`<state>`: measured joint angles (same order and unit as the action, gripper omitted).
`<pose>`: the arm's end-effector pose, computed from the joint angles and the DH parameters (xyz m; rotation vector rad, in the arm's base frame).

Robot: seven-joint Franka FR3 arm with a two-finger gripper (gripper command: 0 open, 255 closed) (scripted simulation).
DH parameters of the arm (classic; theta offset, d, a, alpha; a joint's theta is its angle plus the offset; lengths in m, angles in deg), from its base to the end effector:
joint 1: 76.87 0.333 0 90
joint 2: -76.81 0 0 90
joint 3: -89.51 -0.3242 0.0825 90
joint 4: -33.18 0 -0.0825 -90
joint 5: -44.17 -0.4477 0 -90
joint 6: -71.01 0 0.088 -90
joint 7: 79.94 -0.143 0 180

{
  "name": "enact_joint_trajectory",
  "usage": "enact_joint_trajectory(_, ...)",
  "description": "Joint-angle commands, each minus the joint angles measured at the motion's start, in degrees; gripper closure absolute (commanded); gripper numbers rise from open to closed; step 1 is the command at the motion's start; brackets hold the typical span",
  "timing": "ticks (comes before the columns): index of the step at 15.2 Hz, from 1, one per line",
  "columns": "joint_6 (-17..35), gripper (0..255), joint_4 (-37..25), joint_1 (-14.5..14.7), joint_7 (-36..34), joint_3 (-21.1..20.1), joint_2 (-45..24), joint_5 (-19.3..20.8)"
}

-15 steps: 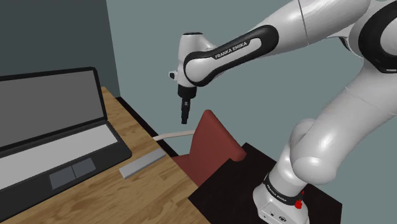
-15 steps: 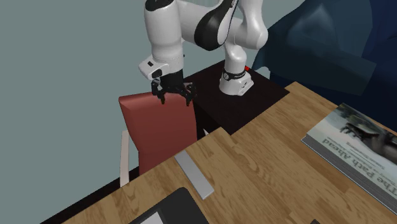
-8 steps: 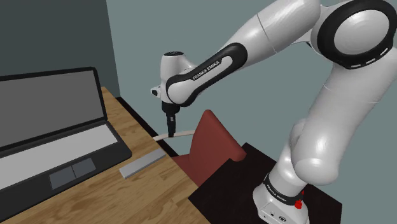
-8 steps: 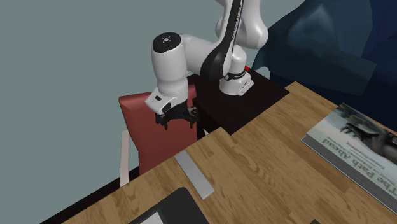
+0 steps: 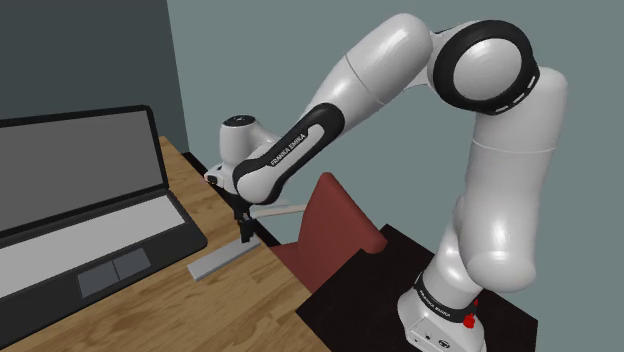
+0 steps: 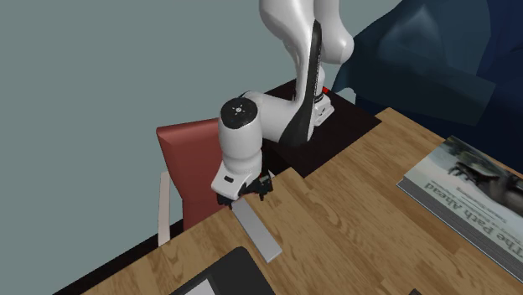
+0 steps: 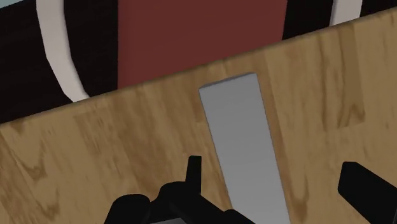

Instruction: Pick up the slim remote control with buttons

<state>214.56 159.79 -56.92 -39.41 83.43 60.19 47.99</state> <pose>0.5340 0.2623 0.1693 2.5748 1.7817 0.0104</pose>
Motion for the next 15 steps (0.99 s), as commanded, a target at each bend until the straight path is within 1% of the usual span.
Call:
enact_joint_trajectory(1,1.4,0,-2.5,0.9,1.1,-0.5,-3.8,1.2)
enact_joint_trajectory(4,3.3,0,-5.4,2.3,2.1,-1.1,-8.5,3.0)
enact_joint_trajectory(11,7.3,0,-6.1,2.9,1.3,-0.2,-13.2,4.1)
enact_joint_trajectory(13,7.6,0,-6.2,3.0,1.2,-0.1,-13.5,4.1)
enact_joint_trajectory(14,7.6,255,-6.3,3.0,1.2,-0.2,-13.6,4.2)
enact_joint_trajectory(15,7.6,255,-6.2,3.0,1.2,-0.2,-13.5,4.1)
